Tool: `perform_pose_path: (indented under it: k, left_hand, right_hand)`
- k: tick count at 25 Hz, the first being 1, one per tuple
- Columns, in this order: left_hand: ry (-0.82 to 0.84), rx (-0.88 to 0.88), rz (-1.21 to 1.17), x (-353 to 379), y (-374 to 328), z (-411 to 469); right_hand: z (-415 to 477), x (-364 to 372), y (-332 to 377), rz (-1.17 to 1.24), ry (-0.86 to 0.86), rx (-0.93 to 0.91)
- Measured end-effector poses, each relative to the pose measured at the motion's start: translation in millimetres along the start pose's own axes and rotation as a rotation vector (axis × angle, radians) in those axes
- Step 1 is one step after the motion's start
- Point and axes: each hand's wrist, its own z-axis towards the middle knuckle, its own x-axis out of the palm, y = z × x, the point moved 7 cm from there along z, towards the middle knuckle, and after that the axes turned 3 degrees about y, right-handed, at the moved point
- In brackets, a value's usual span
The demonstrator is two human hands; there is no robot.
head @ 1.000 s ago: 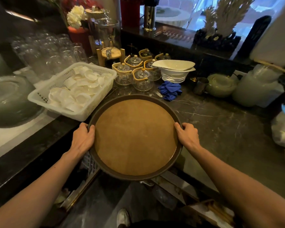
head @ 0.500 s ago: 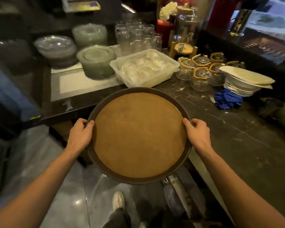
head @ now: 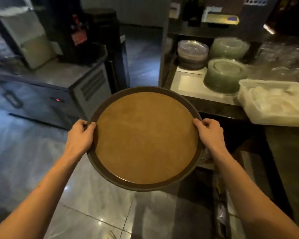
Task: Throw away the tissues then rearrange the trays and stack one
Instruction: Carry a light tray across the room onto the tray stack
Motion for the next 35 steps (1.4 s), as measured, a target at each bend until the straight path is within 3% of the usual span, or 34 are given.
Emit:
perform_pose_path:
  k: [8, 14, 22, 35]
  left_hand:
    - [-0.157, -0.058, -0.009, -160, 108, 79]
    - [-0.168, -0.095, -0.039, -203, 142, 141]
    - [-0.124, -0.113, 0.007, -151, 129, 274]
    - [-0.105, -0.042, -0.037, -41, 2, 541]
  right_hand:
    - [-10, 180, 145, -0.081, 0.117, -0.208]
    - [13, 258, 210, -0.12, 0.162, -0.255]
    - [141, 310, 246, -0.152, 0.154, -0.249]
    - [421, 323, 339, -0.021, 0.043, -0.203]
